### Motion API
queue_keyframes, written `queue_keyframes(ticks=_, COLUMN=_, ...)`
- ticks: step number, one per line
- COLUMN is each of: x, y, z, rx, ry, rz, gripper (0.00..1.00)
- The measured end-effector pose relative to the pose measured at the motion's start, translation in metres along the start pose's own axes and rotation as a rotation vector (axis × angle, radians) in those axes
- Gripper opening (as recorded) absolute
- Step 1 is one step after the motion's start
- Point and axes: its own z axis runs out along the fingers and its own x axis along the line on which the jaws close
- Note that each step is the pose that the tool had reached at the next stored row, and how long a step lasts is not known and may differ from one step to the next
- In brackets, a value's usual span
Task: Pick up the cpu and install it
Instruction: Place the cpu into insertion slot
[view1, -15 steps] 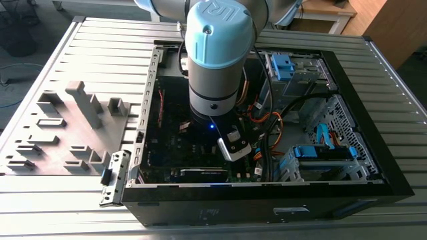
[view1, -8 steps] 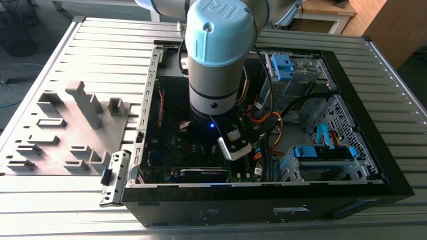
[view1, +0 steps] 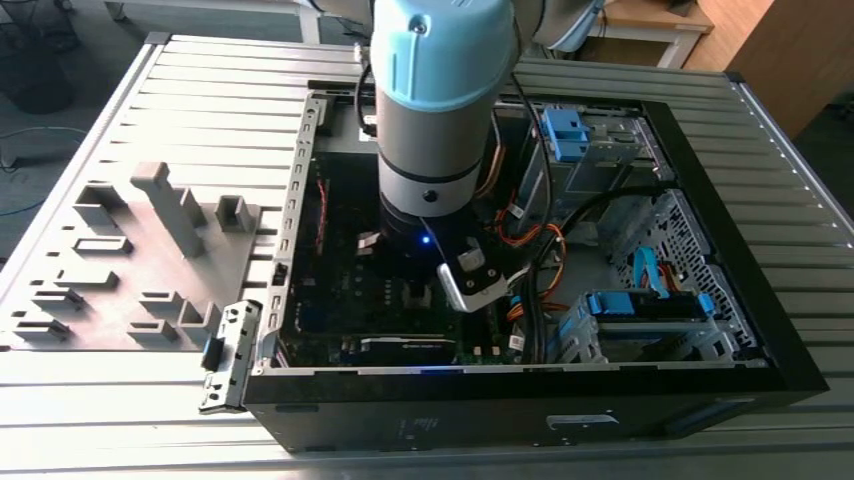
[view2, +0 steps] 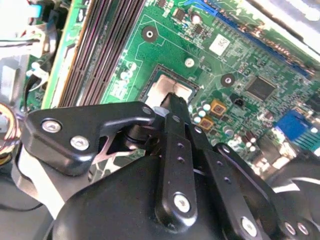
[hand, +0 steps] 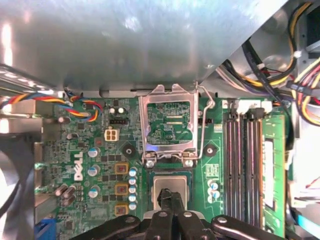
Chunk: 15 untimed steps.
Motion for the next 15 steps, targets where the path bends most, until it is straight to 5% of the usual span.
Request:
queue_keyframes(ticks=9, x=-0.0005, y=0.0007, z=-0.0196, rx=0.0001, ry=0.0000, rz=0.000, gripper=0.11)
queue_keyframes(ticks=15, x=-0.0006, y=0.0008, z=-0.0223, rx=0.0000, ry=0.0000, rz=0.000, gripper=0.11)
